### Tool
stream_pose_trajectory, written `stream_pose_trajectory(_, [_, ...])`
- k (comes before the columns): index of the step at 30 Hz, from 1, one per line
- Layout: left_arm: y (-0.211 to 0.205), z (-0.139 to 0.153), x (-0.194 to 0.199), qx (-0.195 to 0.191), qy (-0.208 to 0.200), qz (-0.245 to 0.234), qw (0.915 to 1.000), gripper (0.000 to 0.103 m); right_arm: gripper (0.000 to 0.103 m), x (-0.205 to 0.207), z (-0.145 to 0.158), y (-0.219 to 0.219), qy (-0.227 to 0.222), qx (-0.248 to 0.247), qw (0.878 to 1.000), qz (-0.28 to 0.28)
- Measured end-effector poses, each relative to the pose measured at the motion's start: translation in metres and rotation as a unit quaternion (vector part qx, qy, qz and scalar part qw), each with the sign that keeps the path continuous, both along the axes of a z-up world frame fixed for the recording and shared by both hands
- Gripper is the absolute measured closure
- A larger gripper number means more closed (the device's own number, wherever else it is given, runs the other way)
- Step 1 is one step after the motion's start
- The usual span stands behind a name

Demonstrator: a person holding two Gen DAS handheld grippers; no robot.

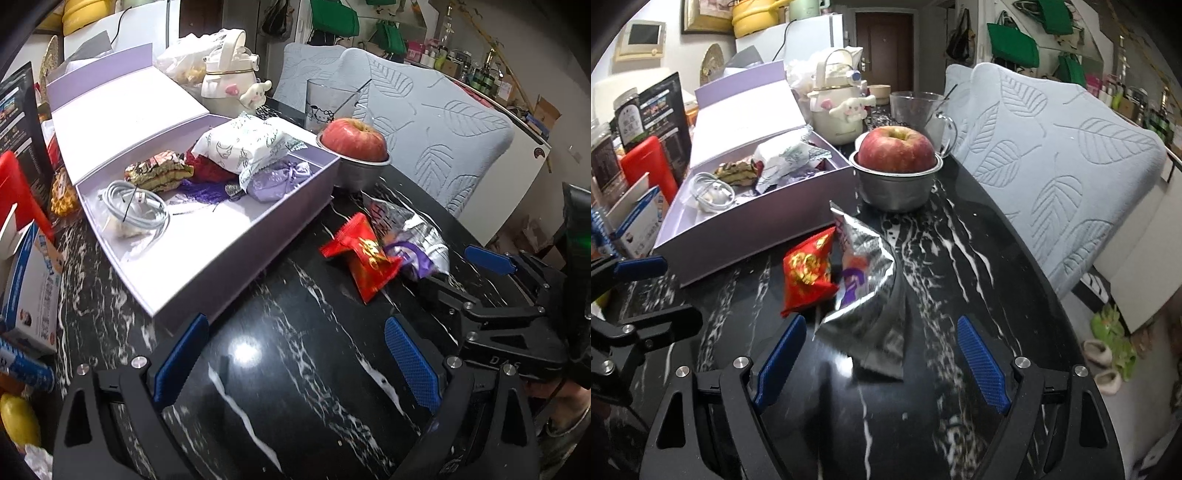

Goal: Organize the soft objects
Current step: 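Grasp the silver chip bag with the right gripper while the left grasps the red snack packet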

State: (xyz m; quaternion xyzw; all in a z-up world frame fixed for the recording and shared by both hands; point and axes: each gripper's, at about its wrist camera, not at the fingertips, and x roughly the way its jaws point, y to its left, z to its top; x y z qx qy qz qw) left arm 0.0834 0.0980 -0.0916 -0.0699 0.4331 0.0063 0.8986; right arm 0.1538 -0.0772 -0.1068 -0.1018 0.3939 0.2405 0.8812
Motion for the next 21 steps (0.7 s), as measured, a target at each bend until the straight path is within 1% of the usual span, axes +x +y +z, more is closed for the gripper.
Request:
stream_pose_trajectory(3, [0.0,-0.001,0.01,0.006,-0.001,-0.003,1.0,0.005,0.019,0.011,-0.006,0.004,0.015,0.003,1.0,0.003])
stream_pose_trajectory(5, [-0.001,-0.002,0.017,0.008,0.0,-0.009,0.9999,0.005,0.027,0.017,-0.008,0.003,0.027,0.012,1.0,0.002])
stream_pose_trajectory(6, [-0.002,-0.003,0.02,0.008,0.001,-0.012,0.9999,0.005,0.029,0.021,-0.01,0.001,0.036,0.02,0.999,-0.002])
stream_pose_trajectory(7, [-0.004,-0.003,0.023,0.008,0.0,-0.017,0.9998,0.005,0.035,0.024,-0.01,0.0,0.041,0.024,0.999,-0.004])
stream_pose_trajectory(8, [-0.007,-0.003,0.026,0.009,-0.001,-0.022,0.9997,0.005,0.044,0.026,-0.011,-0.002,0.046,0.031,0.998,-0.005])
stream_pose_trajectory(11, [-0.016,-0.002,0.035,0.014,-0.006,-0.036,0.9992,0.005,0.058,0.032,-0.012,-0.01,0.059,0.044,0.997,-0.008])
stream_pose_trajectory(15, [-0.025,-0.004,0.05,0.002,-0.004,-0.049,0.9988,0.005,0.058,0.035,-0.012,-0.023,0.06,0.049,0.997,-0.029])
stream_pose_trajectory(21, [-0.038,-0.012,0.071,-0.012,0.014,-0.053,0.9984,0.005,0.058,0.037,-0.011,-0.054,0.061,0.051,0.995,-0.065])
